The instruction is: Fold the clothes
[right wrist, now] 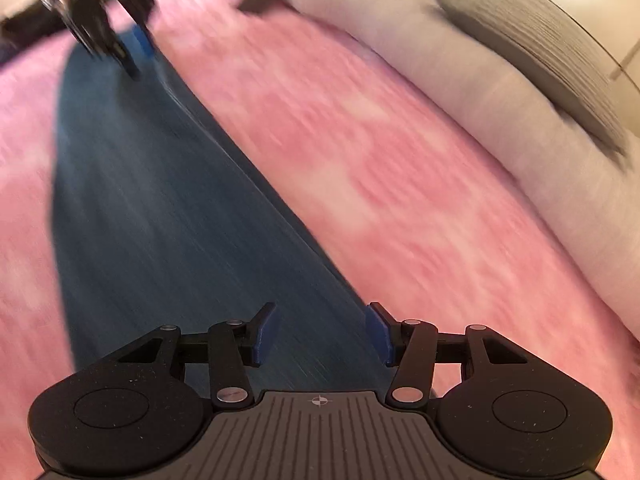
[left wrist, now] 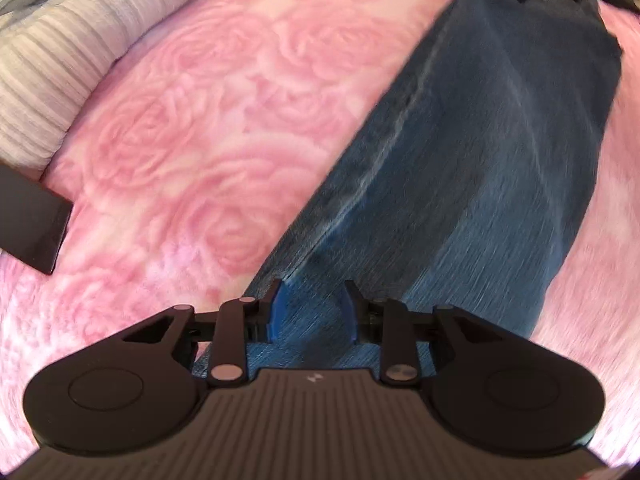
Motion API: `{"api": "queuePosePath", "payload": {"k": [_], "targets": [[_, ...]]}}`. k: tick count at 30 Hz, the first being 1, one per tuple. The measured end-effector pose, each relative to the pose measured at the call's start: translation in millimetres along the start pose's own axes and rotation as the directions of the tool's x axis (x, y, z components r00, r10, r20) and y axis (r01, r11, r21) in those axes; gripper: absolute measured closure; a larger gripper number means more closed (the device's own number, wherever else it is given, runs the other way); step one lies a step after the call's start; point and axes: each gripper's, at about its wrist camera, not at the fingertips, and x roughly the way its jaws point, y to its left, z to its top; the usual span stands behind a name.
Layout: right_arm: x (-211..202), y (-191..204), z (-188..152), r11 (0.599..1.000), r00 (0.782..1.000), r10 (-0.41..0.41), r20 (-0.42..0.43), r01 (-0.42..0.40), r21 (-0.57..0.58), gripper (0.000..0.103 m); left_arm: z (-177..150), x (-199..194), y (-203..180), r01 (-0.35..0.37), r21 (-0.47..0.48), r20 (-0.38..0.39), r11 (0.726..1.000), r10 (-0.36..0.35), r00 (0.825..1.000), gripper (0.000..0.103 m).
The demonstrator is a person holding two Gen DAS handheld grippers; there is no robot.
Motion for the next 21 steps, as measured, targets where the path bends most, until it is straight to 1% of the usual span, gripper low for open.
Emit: {"api": "queuePosePath", "payload": {"k": [1, 3, 5, 6, 8, 10, 11, 12, 13, 14, 15, 16, 18, 20, 21], "targets": [[6.4, 5.7, 9.5, 1.000, 1.000, 0.015, 0.011, -0.015, -0.009, 0.051, -0.4, 2.0, 0.2, -0.005, 0.011, -0.001, 1.000, 0.005, 1.000, 0.079], [19.5, 15.5, 26.7, 0.999, 0.999, 0.045, 0.031, -0.044, -0.028, 0.051, 0.0, 1.3, 0.5, -0.030, 0.025, 0.011, 0.999, 0.030, 1.000, 0.084], [32.1, 23.3, 39.5, 0.996, 0.996, 0.077, 0.040, -0.076, -0.044, 0.051, -0.9, -4.9, 0.9, -0.073, 0.041, 0.057, 0.997, 0.071, 0.996, 0.084], [38.4, 27.0, 45.9, 0.995, 0.995, 0.093, 0.044, -0.091, -0.051, 0.051, -1.7, -7.4, 2.5, -0.079, 0.041, 0.073, 0.996, 0.075, 0.994, 0.084], [50.3, 30.7, 56.7, 0.992, 0.993, 0.114, 0.043, -0.112, -0.060, 0.051, -3.4, -6.3, 6.7, -0.066, 0.036, 0.082, 0.997, 0.063, 0.995, 0.084], [62.1, 31.6, 61.7, 0.991, 0.992, 0.121, 0.028, -0.120, -0.059, 0.052, -7.4, 3.4, 3.4, -0.072, 0.085, 0.060, 0.994, 0.067, 0.996, 0.083], [69.1, 31.4, 64.5, 0.991, 0.992, 0.124, 0.016, -0.122, -0.059, 0.052, -10.3, 5.3, -0.1, -0.083, 0.115, 0.074, 0.990, 0.075, 0.994, 0.083], [73.3, 32.1, 66.1, 0.991, 0.993, 0.119, 0.005, -0.119, -0.061, 0.052, -11.0, 5.8, -0.2, -0.083, 0.116, 0.076, 0.990, 0.074, 0.994, 0.086], [77.0, 32.7, 67.5, 0.991, 0.993, 0.115, -0.007, -0.116, -0.063, 0.057, -11.0, 4.5, 1.1, -0.087, 0.103, 0.074, 0.991, 0.079, 0.994, 0.093], [77.5, 33.3, 68.0, 0.991, 0.993, 0.115, -0.018, -0.116, -0.066, 0.064, -11.0, 3.0, 2.3, -0.091, 0.090, 0.073, 0.992, 0.084, 0.994, 0.097], [78.0, 33.8, 68.4, 0.991, 0.993, 0.114, -0.030, -0.116, -0.068, 0.078, -13.2, -0.1, 2.4, -0.092, 0.086, 0.084, 0.992, 0.085, 0.993, 0.099], [78.3, 34.2, 69.0, 0.991, 0.993, 0.113, -0.040, -0.116, -0.071, 0.088, -15.3, -3.2, 2.6, -0.094, 0.082, 0.095, 0.992, 0.086, 0.992, 0.099], [75.3, 32.4, 71.8, 0.991, 0.994, 0.103, -0.043, -0.106, -0.081, 0.094, -18.8, -9.0, 4.5, -0.107, 0.055, 0.119, 0.993, 0.100, 0.988, 0.099], [77.0, 26.8, 73.9, 0.994, 0.996, 0.087, -0.036, -0.089, -0.057, 0.095, -20.1, -10.3, 7.6, -0.112, 0.008, 0.143, 0.994, 0.110, 0.984, 0.100], [77.8, 23.9, 74.9, 0.996, 0.996, 0.080, -0.032, -0.081, -0.044, 0.095, -20.0, -8.1, 10.0, -0.101, -0.022, 0.143, 0.995, 0.103, 0.984, 0.100]]}}
